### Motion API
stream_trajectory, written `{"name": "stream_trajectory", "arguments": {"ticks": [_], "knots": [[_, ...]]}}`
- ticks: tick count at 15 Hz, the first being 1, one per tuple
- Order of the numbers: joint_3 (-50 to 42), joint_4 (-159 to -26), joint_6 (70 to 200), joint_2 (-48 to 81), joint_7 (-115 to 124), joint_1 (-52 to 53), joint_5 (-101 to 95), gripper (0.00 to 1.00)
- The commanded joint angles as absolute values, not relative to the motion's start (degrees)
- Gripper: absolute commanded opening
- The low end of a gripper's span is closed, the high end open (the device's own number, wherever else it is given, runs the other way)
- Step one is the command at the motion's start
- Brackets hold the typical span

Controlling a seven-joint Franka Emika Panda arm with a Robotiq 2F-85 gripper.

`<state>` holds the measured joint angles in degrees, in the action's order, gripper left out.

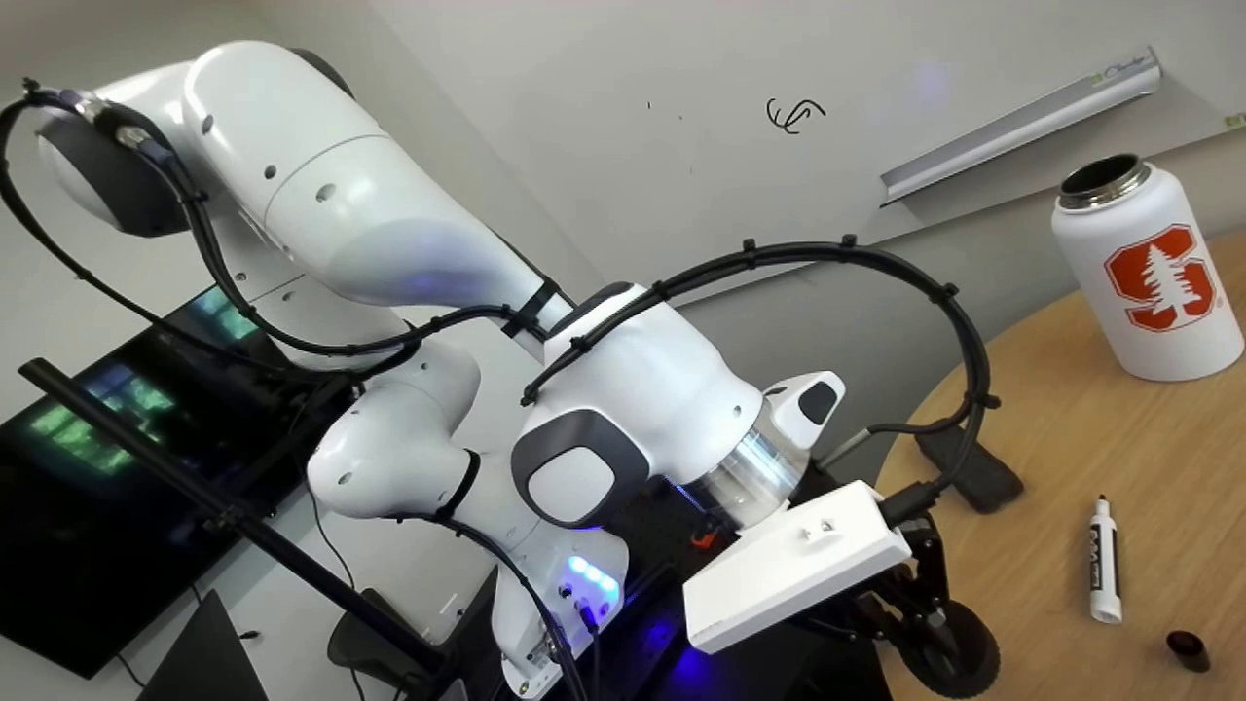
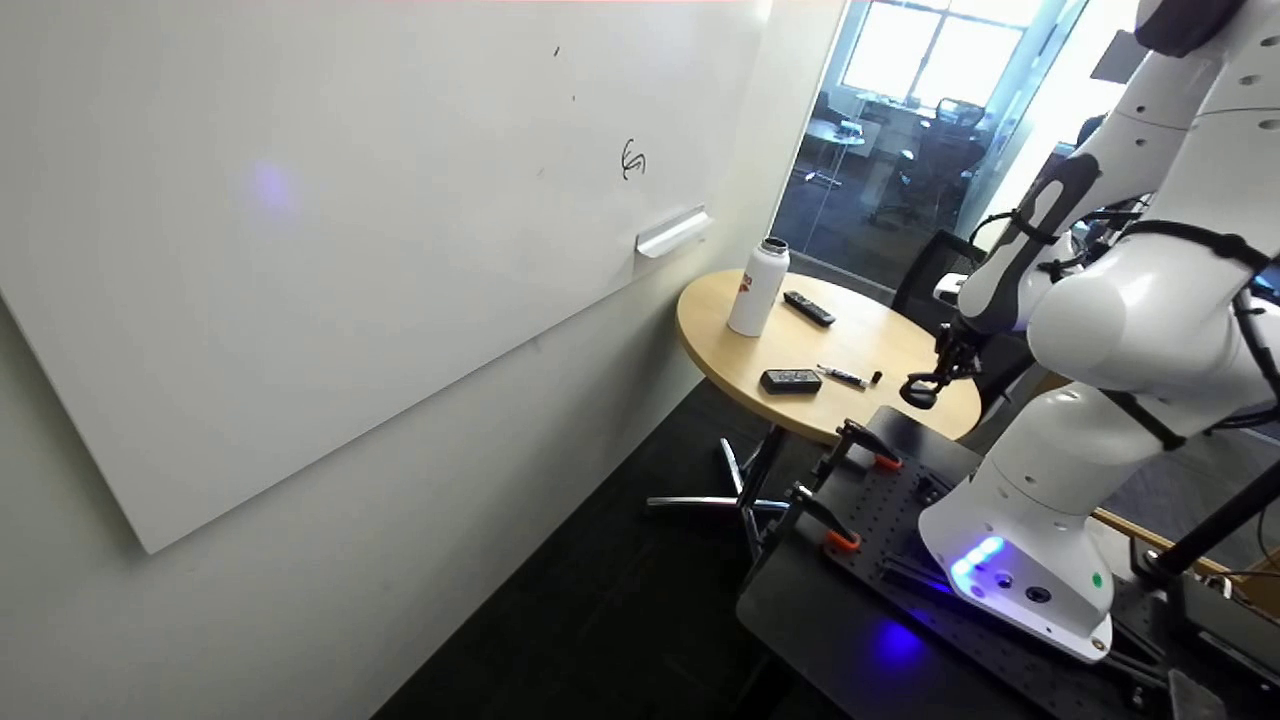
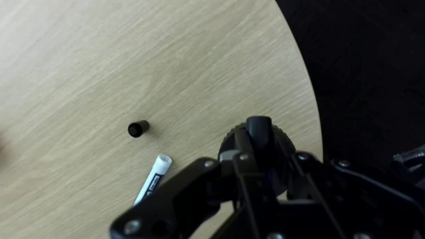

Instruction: Move the lid forward

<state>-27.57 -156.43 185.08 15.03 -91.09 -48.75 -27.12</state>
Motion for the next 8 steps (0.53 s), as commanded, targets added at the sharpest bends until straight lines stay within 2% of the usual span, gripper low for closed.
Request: {"name": "stream_trajectory", "arguments": {"ticks": [1, 5, 8], "knots": [[-32.82, -156.33, 192.85, 20.02, -89.62, -42.28, -26.14, 0.11], [-24.97, -155.47, 194.07, 24.84, -89.61, -45.67, -24.75, 0.11], [-23.17, -153.55, 194.29, 28.43, -88.28, -44.95, -22.85, 0.11]]}}
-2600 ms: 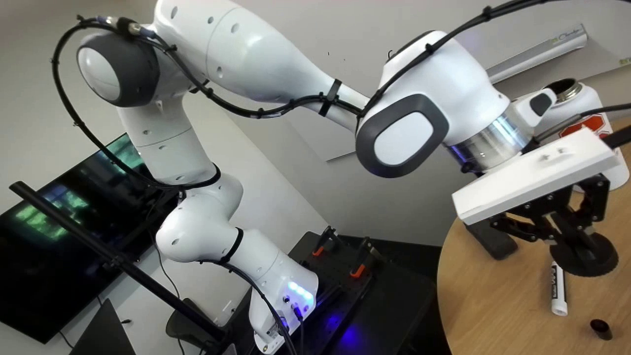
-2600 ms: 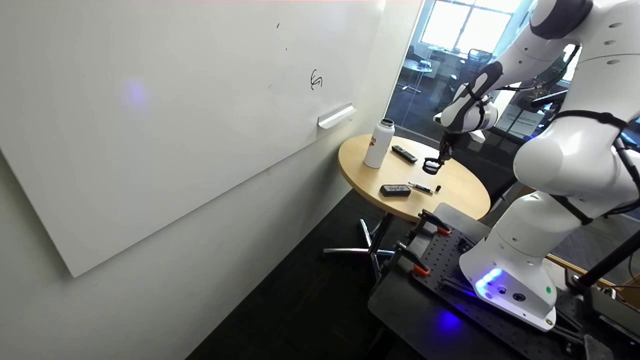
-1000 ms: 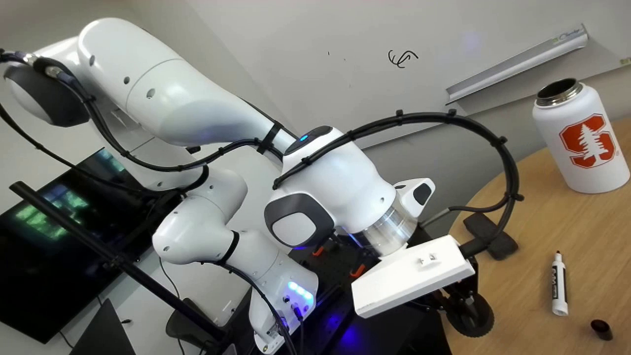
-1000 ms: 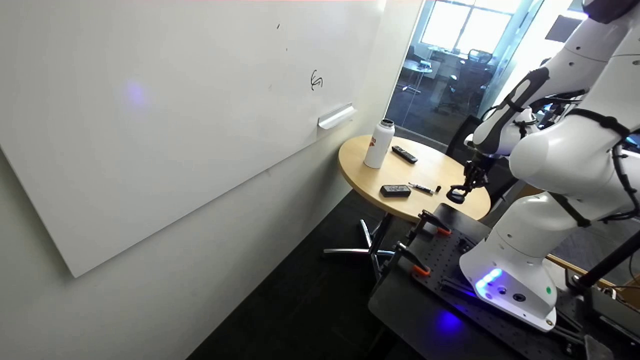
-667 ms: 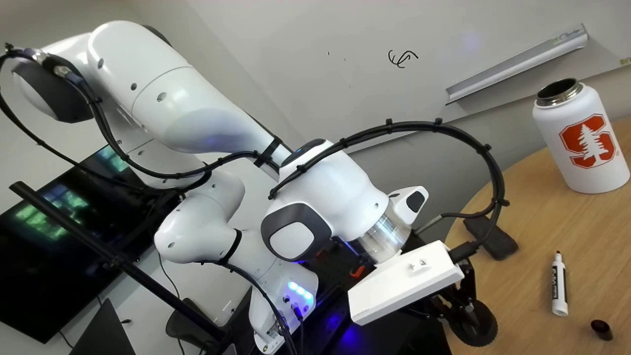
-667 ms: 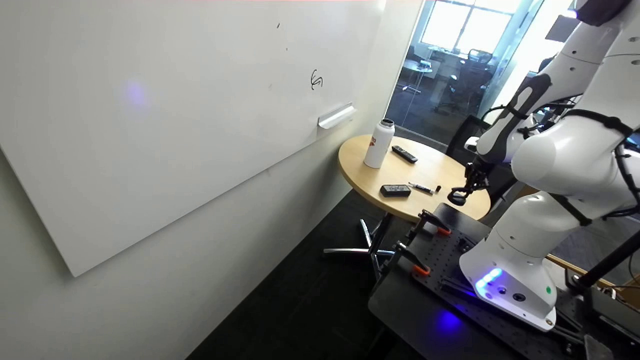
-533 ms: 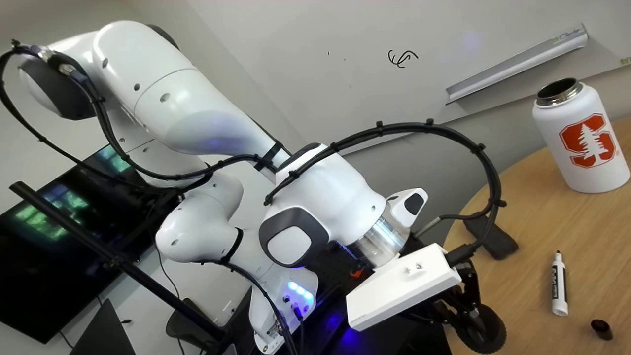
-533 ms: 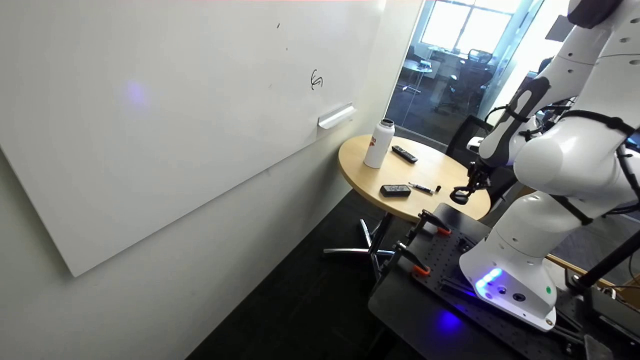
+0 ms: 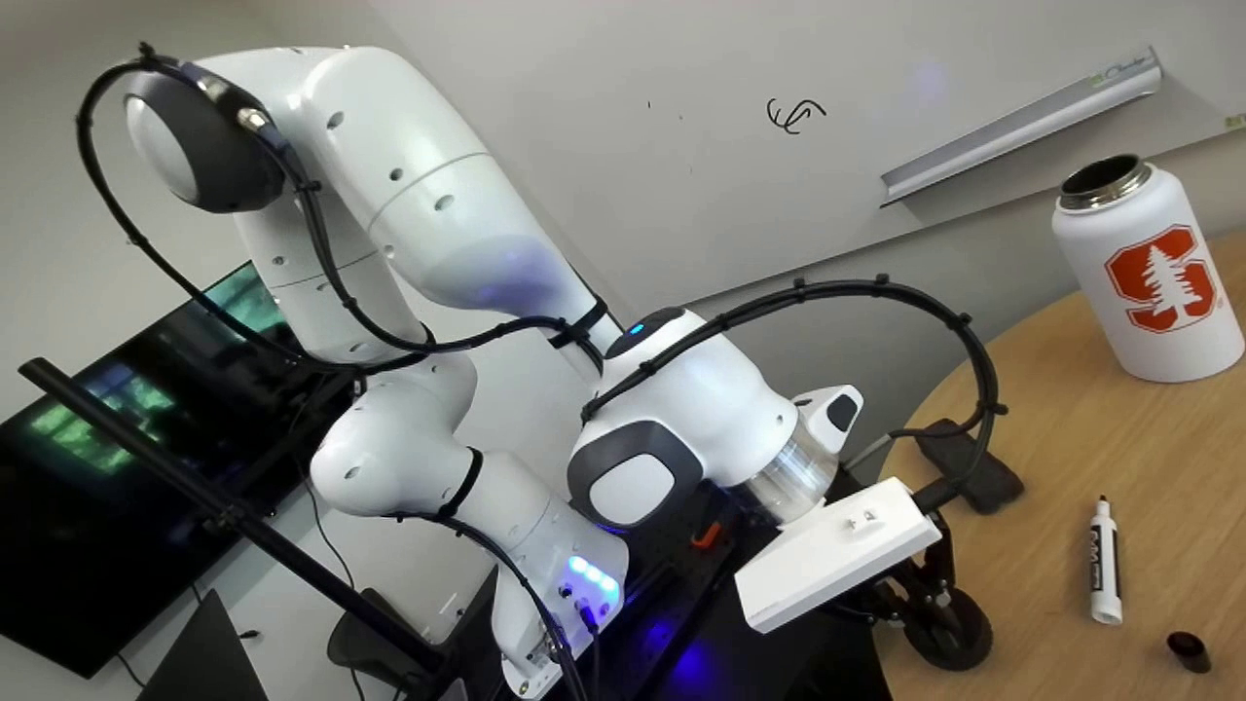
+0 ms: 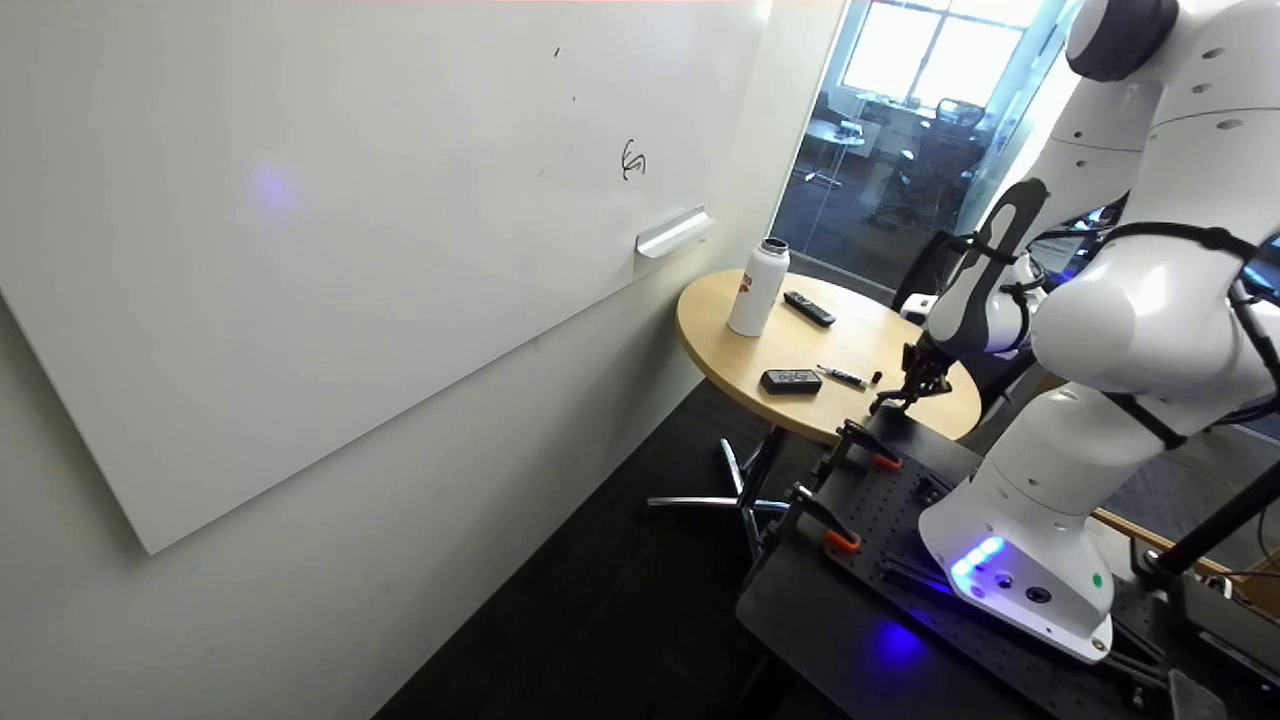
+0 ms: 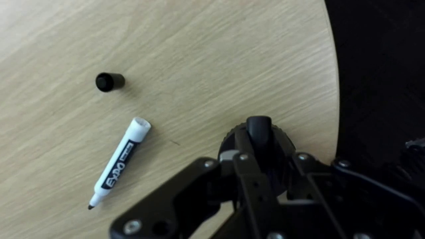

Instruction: Move the lid forward

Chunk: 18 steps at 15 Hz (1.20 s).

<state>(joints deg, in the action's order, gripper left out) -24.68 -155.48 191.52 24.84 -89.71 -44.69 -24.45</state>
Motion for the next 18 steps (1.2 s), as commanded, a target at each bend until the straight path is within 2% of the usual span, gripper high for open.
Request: {"name": "stream_trajectory", "arguments": {"ticks": [1, 9, 10, 11, 12, 18], "knots": [[-22.75, -153.04, 194.42, 29.15, -88.06, -45.15, -22.55, 0.11], [-22.69, -150.56, 193.88, 30.06, -86.16, -45.66, -22.26, 0.12], [-23.09, -150.51, 193.93, 30.04, -86.11, -45.19, -22.05, 0.46], [-23.03, -150.75, 193.78, 29.62, -86.25, -45.31, -22.25, 0.47], [-23.1, -150.89, 193.79, 29.3, -86.32, -45.28, -22.34, 0.54], [-20.2, -154.45, 190.03, 20.72, -87.58, -49.4, -25.96, 0.99]]}}
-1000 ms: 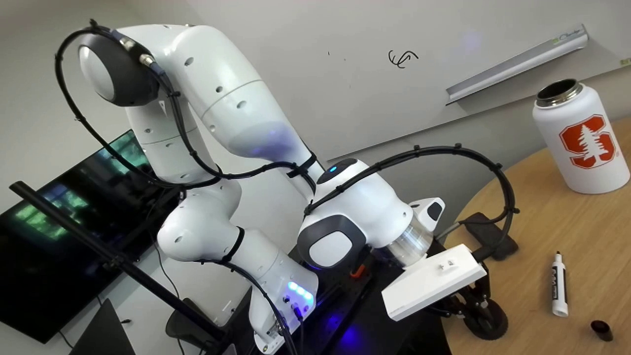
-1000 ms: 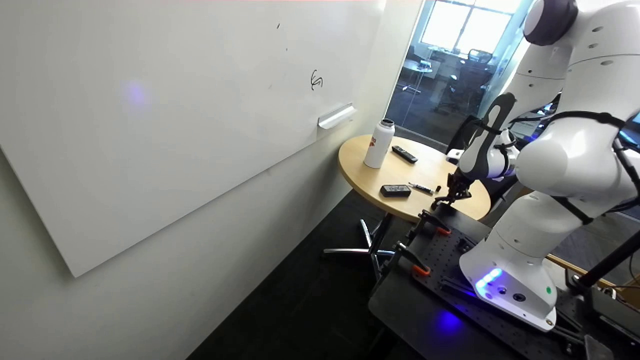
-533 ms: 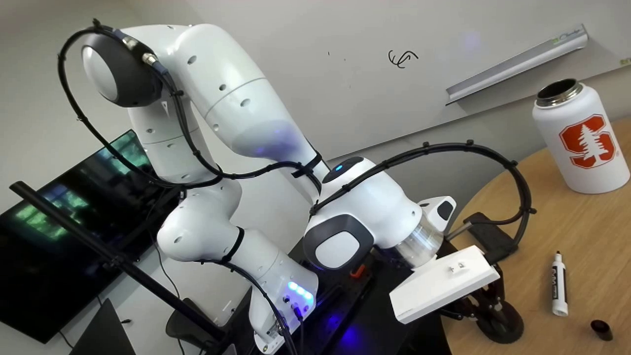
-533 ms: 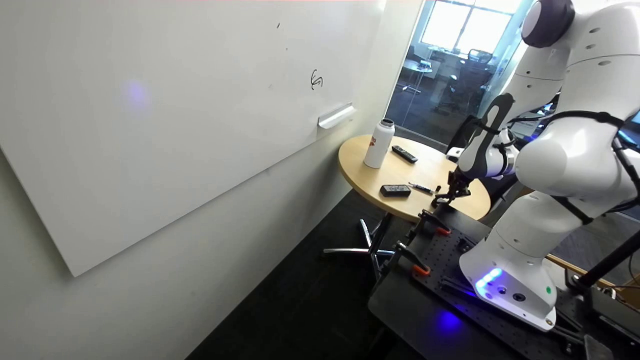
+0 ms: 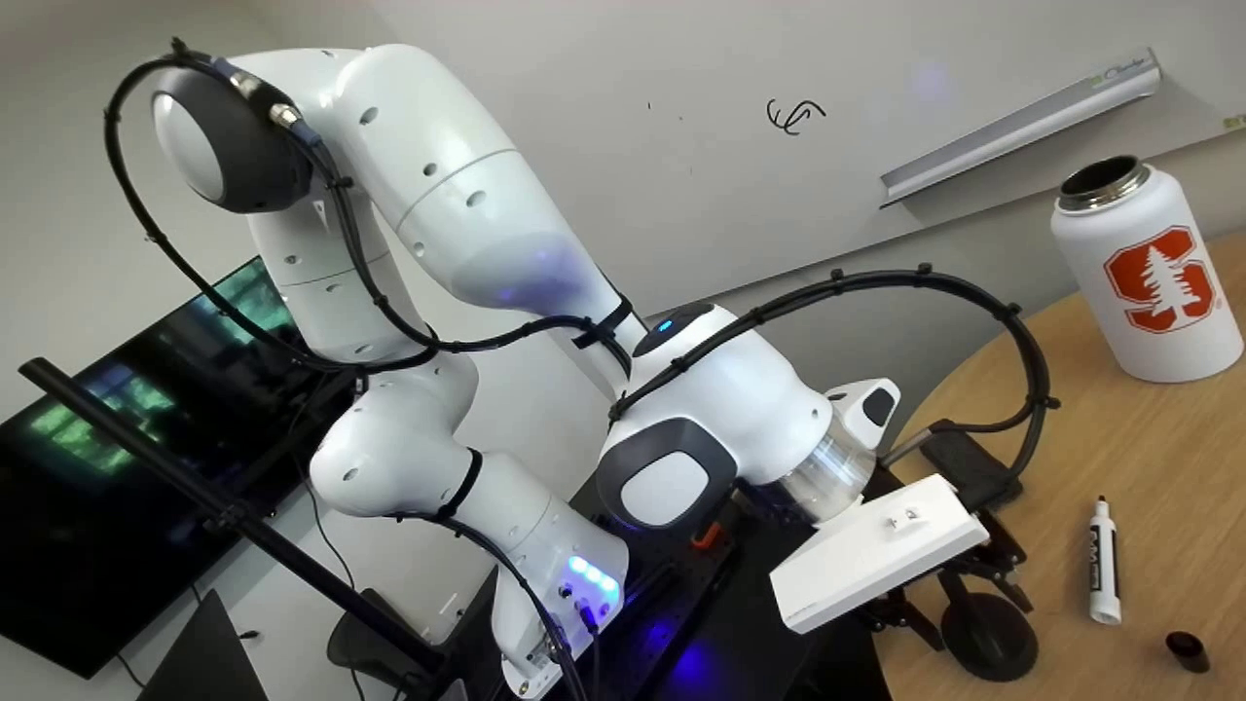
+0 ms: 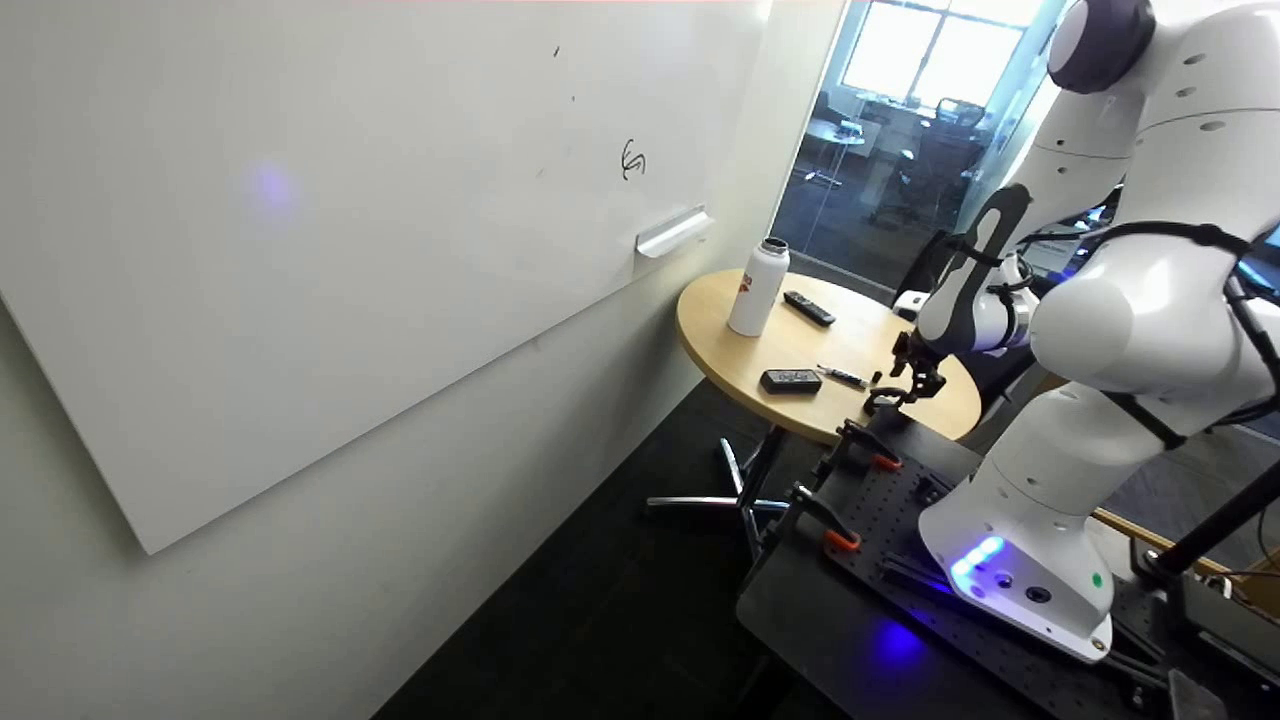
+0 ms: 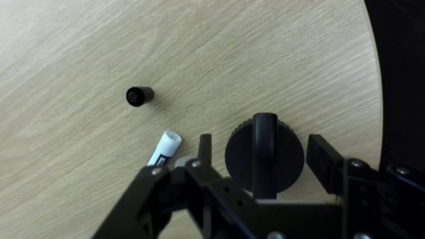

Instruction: Move the lid forward

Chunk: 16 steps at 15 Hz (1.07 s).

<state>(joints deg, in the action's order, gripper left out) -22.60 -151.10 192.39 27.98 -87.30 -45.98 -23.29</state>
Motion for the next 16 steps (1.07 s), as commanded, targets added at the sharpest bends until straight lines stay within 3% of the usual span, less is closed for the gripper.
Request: {"name": "stream_trajectory", "arguments": {"ticks": [1, 6, 12, 16], "knots": [[-18.14, -155.24, 188.62, 18.18, -87.66, -51.74, -27.23, 1.0], [-0.37, -161.28, 178.99, 5.67, -85.89, -64.65, -25.64, 1.0], [24.72, -160.01, 174.31, 2.56, -88.7, -73.47, 2.18, 1.0], [34.1, -159.25, 170.66, -2.13, -93.49, -74.52, 20.42, 1.0]]}}
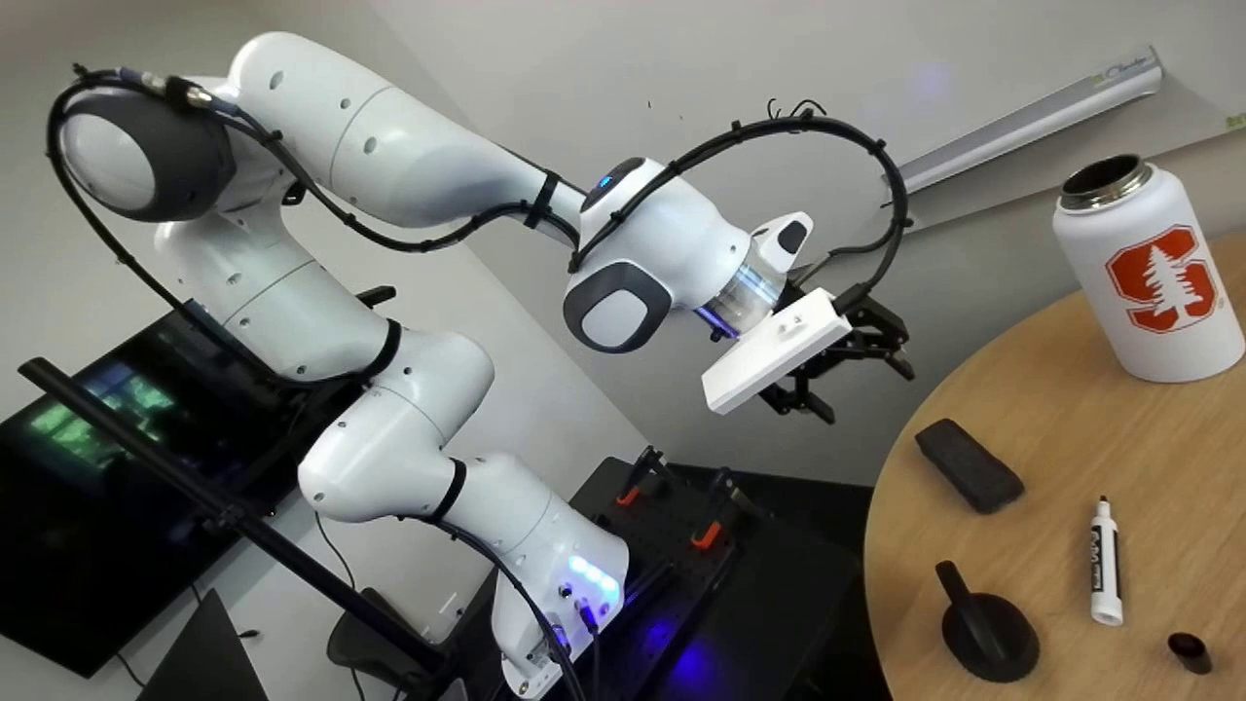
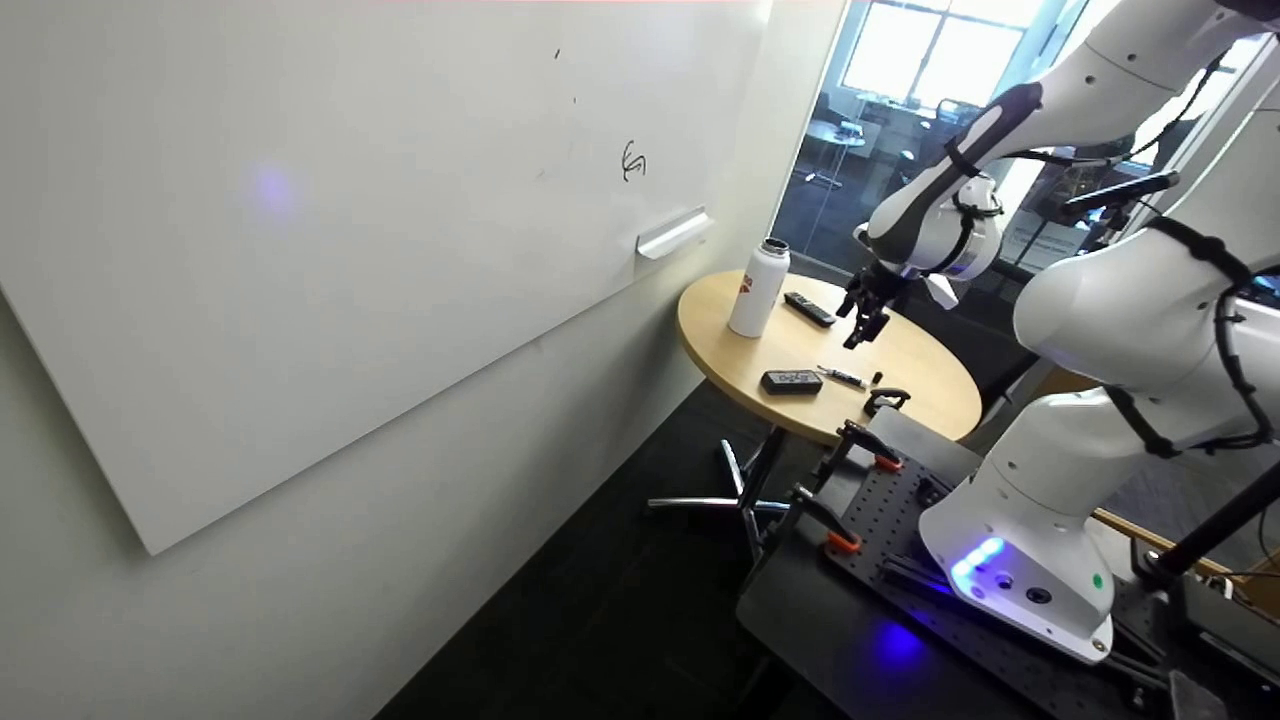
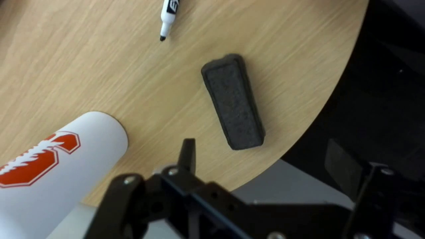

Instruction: Move the lid forward

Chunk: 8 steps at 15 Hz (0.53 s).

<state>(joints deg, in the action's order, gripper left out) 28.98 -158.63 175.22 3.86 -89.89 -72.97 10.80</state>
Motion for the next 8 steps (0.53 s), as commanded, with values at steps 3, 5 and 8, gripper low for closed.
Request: {"name": "stream_trajectory", "arguments": {"ticks": [3, 5, 8], "knots": [[34.5, -159.54, 165.24, -8.36, -99.97, -72.1, 31.9, 1.0], [32.92, -160.71, 160.82, -13.29, -103.13, -70.9, 35.39, 1.0], [33.72, -158.77, 164.27, -7.85, -101.01, -72.05, 32.68, 1.0]]}}
